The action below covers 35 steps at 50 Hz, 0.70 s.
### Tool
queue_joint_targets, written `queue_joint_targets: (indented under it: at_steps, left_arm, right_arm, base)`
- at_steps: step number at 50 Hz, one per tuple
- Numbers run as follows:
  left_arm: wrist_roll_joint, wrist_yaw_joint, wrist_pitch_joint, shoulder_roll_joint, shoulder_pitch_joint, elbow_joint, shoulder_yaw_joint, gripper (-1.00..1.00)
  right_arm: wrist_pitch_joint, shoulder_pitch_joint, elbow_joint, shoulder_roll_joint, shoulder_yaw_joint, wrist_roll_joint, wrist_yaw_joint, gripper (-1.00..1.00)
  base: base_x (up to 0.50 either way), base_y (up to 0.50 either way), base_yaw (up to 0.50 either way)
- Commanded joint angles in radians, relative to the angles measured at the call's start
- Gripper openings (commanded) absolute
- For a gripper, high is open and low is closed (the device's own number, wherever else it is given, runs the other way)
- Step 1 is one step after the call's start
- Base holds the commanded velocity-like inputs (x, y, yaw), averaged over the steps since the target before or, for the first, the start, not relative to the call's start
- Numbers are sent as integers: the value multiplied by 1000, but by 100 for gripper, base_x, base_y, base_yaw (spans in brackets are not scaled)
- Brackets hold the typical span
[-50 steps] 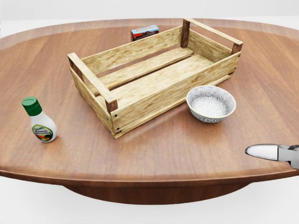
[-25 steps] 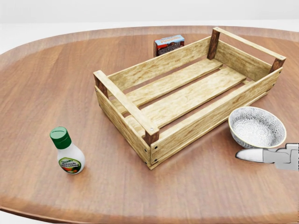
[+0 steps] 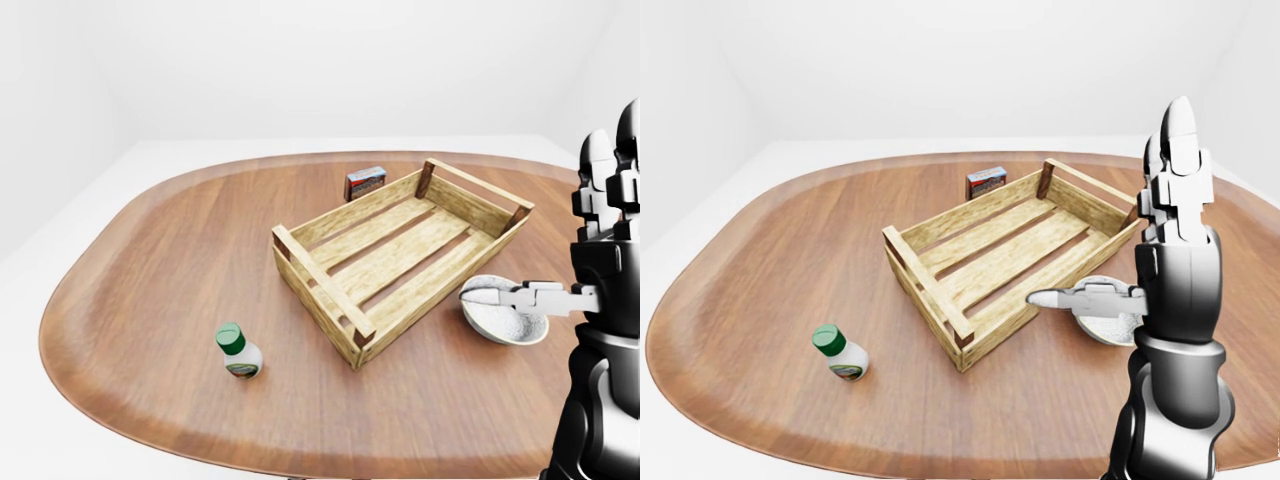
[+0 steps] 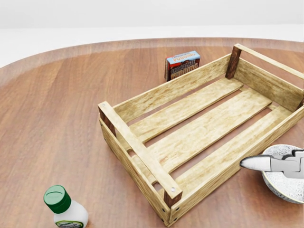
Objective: Pick up the salad dressing and put it in the tray.
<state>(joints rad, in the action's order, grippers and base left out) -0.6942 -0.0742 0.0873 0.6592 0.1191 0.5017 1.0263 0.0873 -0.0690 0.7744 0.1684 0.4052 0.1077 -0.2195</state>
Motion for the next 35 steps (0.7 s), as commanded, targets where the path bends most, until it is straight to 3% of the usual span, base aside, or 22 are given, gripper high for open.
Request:
queue_joint_targets:
  at_steps: [1,32,35]
  left_arm:
    - [-1,-1,0,0,1,5,0,100]
    - [7,5,0,-3,0,-7,-4,100]
    - [9,6,0,-4,0,-9,-5,100]
  right_arm:
    - [0,7,10,2,-1,-44,-7,100]
    - [0,14,-20,-9,-4,-15,10,100]
    - [0,22,-15,-22,18,-64,36,100]
  base:
    - [50,0,0]
    - [50,-3,0]
    - [27,-3,0]
